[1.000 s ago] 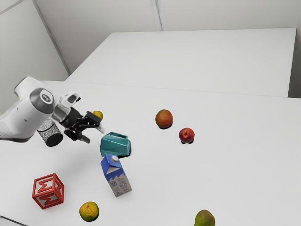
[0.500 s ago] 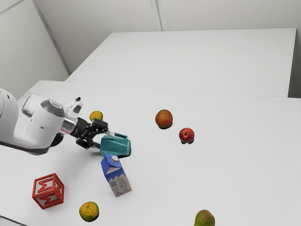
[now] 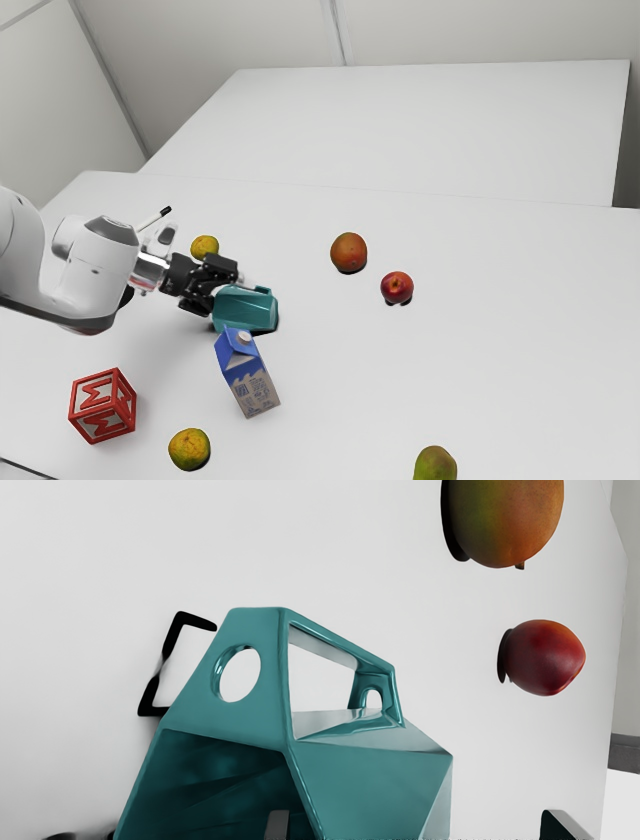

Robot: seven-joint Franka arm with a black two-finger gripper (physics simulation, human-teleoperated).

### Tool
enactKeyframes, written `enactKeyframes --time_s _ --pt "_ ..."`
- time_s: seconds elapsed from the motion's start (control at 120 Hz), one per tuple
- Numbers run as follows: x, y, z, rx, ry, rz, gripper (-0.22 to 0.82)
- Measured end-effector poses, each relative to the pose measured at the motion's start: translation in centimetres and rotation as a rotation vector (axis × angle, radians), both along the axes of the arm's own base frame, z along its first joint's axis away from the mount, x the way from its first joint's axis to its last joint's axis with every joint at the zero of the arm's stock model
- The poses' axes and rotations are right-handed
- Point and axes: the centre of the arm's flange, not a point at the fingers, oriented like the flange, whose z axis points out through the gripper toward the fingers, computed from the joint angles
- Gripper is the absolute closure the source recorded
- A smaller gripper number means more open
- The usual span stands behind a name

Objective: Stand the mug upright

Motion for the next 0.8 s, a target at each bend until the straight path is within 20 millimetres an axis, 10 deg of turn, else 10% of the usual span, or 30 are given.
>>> enactKeyframes --time_s 0.567,0.8 --pt "0.0 -1.0 0.1 -0.022 -0.058 -0.068 0.66" --pt "1.9 -2.1 3.8 0.040 -0.157 -0.130 0.75"
